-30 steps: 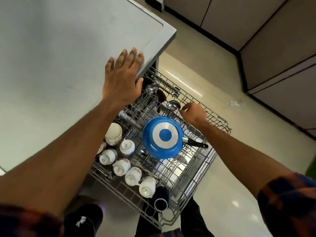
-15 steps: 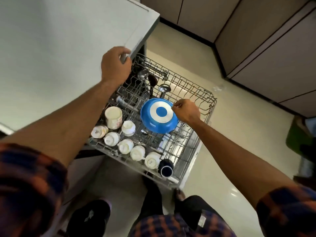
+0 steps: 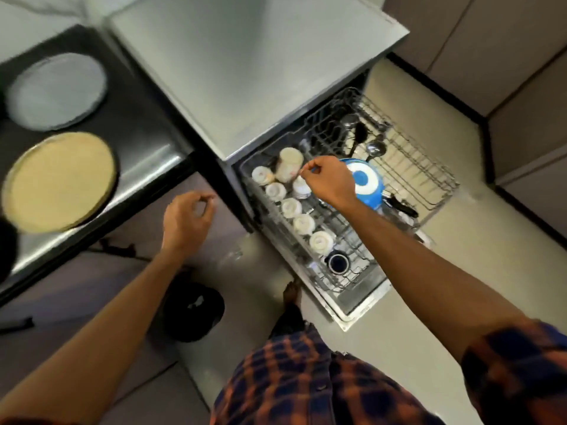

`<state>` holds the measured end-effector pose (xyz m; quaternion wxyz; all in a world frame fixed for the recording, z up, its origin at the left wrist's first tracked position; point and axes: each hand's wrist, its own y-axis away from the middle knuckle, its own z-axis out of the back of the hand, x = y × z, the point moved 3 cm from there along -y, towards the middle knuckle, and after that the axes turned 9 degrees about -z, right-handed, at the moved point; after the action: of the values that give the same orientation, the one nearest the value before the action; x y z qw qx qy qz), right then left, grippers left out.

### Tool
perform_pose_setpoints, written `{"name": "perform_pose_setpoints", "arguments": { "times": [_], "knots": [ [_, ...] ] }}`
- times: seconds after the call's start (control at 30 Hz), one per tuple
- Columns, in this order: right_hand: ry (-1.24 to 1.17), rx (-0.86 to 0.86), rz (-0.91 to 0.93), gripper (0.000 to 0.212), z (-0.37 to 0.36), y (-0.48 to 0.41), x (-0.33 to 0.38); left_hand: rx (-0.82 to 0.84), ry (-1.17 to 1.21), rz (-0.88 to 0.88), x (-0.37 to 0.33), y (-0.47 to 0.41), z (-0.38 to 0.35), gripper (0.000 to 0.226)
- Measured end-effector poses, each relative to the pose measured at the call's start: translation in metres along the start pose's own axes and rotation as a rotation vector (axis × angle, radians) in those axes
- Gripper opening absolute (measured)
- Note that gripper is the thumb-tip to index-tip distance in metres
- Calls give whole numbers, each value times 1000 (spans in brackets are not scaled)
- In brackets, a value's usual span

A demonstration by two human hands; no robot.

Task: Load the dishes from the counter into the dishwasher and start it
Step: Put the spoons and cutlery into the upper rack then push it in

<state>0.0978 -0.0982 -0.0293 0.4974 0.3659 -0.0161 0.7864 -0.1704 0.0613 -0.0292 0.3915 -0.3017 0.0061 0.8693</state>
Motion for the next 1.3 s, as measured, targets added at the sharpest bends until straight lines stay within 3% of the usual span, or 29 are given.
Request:
{"name": "perform_pose_setpoints", "arguments": {
  "times": [0.2, 0.4, 0.63, 0.9, 1.1, 1.3],
  "knots": [
    [74, 178, 250, 15, -89, 84, 74, -121, -147, 296, 64, 168, 98, 15],
    [116, 461, 538, 12, -197, 197, 150, -313, -342, 509, 116, 321, 180, 18],
    [281, 670, 922, 13, -318, 327, 243, -466, -476, 791, 161, 428, 255, 36],
    [319, 758, 1105, 18, -429, 415, 340, -457, -483, 978, 253, 452, 304, 55],
    [347, 673, 1222, 26, -496, 456, 408, -465, -440, 1010, 316, 436, 335, 62],
    [394, 608, 1121, 40, -547, 479, 451, -392, -393, 1094, 358, 424, 353, 79]
  ]
}}
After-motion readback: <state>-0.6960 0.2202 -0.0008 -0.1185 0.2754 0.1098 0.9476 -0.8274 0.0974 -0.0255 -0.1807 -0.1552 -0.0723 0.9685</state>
